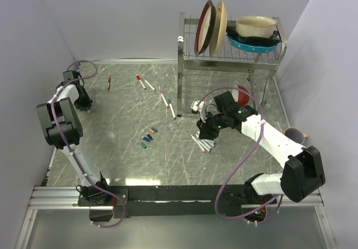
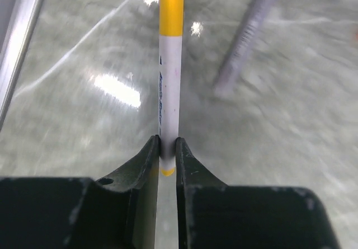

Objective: Open the pen caps

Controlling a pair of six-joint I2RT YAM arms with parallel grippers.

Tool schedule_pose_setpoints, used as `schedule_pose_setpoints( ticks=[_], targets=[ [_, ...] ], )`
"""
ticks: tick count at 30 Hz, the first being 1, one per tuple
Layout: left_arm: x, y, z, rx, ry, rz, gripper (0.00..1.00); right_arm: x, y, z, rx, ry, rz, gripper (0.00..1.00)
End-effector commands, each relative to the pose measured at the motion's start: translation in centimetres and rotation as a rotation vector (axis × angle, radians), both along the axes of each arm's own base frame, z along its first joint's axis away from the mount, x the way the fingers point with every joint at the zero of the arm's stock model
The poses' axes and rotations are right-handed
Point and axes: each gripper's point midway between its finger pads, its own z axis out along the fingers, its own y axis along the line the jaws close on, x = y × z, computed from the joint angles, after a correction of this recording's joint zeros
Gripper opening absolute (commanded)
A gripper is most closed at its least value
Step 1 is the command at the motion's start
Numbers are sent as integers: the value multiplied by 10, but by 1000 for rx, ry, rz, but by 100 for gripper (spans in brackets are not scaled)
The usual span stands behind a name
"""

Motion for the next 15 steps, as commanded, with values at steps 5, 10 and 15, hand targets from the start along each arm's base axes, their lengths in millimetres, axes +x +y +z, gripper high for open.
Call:
schedule_pose_setpoints(
  ticks=[5,10,15],
  targets=[
    [13,-60,147,-212,-512,-88,1,-5,12,40,117,-103,86,33],
    [-30,-157,191,-513,-783,-320,1,-7,14,56,186,-171,87,33],
    [-88,-248,214,-694,-971,-484,1,-10,15,68,262,-176,87,36]
  ],
)
